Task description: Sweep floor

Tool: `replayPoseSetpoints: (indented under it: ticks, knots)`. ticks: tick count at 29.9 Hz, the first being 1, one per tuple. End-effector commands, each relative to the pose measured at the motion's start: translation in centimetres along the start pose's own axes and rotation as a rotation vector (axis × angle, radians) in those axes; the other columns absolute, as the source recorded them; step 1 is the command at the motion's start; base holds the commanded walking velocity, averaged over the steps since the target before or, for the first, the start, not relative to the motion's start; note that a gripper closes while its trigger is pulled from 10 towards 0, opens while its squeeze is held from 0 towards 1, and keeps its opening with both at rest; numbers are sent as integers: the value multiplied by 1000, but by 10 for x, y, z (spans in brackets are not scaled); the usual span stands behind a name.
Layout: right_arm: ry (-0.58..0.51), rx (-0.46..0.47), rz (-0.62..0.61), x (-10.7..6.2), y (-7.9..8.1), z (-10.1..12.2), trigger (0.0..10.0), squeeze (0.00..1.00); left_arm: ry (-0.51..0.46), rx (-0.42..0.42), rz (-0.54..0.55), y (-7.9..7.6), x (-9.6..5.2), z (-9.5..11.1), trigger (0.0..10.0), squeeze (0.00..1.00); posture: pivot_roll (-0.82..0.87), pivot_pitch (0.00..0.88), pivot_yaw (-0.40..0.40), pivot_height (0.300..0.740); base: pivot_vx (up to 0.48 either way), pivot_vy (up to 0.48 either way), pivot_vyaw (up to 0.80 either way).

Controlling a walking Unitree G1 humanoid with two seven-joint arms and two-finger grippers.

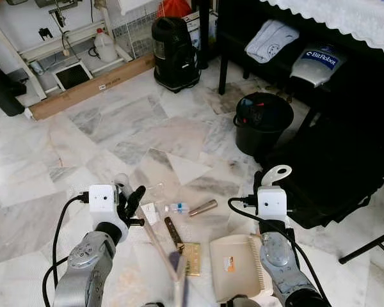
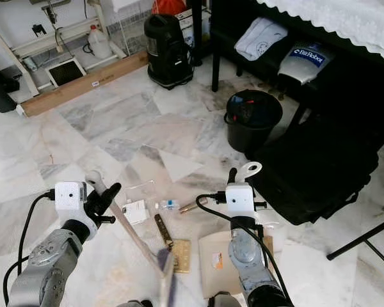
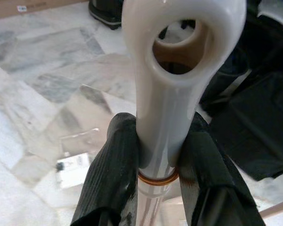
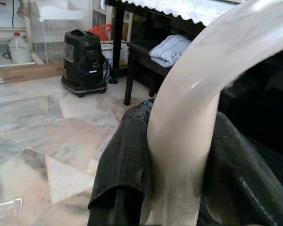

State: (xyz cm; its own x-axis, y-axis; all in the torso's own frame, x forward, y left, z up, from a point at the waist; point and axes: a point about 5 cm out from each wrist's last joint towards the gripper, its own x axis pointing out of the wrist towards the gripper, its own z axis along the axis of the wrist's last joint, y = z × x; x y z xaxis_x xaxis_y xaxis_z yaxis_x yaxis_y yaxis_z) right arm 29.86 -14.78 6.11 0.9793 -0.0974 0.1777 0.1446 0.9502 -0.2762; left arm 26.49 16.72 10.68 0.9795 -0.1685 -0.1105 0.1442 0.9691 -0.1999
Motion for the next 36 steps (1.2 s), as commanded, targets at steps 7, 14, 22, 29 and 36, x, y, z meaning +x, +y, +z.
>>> replayPoseSetpoints:
  ticks: [7, 14, 22, 29, 36]
  knots:
    - [83, -12, 16, -12, 2, -15, 10000, 0, -17, -93, -19, -5, 2, 3, 10000, 0, 136, 238, 65, 740, 0, 0, 0]
    - [86, -12, 20, -12, 3, -15, 10000, 0, -47, -186, -78, -10, 2, 12, 10000, 0, 141, 240, 64, 740, 0, 0, 0]
    - [85, -11, 26, -9, 4, -14, 10000, 0, -101, -203, -135, -17, 4, 24, 10000, 0, 142, 235, 61, 740, 0, 0, 0]
    - [90, -15, 27, -4, 4, -13, 10000, 0, -72, -118, -239, -19, -3, 30, 10000, 0, 157, 220, 58, 740, 0, 0, 0]
    - [78, -5, 18, 7, 3, -7, 10000, 0, 20, 17, -411, -15, -18, 34, 10000, 0, 174, 197, 56, 740, 0, 0, 0]
